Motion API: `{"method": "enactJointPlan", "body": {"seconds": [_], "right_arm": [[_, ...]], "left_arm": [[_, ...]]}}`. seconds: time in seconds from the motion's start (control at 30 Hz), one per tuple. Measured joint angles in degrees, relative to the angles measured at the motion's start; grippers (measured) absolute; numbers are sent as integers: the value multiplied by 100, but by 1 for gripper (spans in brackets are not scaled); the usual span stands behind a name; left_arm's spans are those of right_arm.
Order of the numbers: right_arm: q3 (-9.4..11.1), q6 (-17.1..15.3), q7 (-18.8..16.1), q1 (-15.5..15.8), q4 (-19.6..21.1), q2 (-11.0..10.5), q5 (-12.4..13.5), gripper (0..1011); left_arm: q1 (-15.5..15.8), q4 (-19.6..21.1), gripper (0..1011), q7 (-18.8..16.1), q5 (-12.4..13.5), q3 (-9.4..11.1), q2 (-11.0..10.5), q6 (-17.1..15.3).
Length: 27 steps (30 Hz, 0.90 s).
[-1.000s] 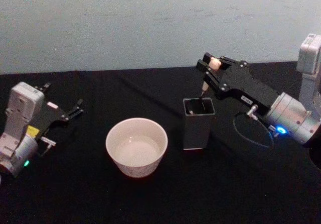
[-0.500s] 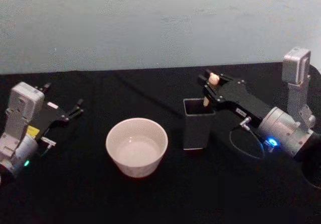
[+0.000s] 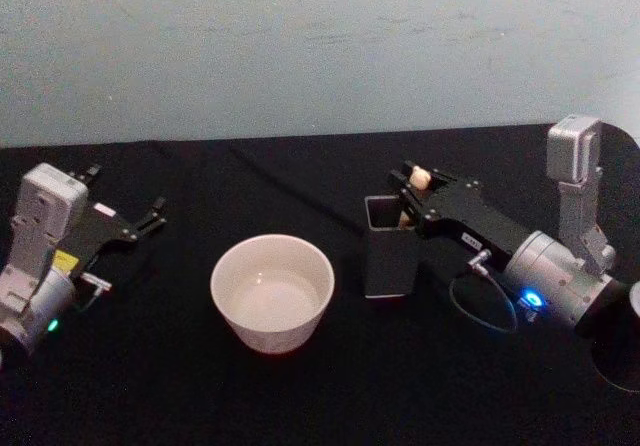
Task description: Pick up the stirring spoon with one hand, stir inside the cup, then place it back in its original position.
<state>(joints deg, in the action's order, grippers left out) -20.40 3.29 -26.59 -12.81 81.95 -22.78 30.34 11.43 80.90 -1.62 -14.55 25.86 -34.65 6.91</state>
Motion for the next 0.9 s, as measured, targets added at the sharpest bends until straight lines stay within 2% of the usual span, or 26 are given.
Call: {"method": "enactJointPlan", "body": {"seconds": [0.53, 0.9], "right_arm": [[-33, -66, 53, -6, -90, 58, -156, 212], [-32, -67, 51, -5, -90, 59, -146, 212]], "left_arm": [[0, 0, 1001, 0, 0, 0, 0, 0], [0, 0, 1001, 0, 0, 0, 0, 0]]}}
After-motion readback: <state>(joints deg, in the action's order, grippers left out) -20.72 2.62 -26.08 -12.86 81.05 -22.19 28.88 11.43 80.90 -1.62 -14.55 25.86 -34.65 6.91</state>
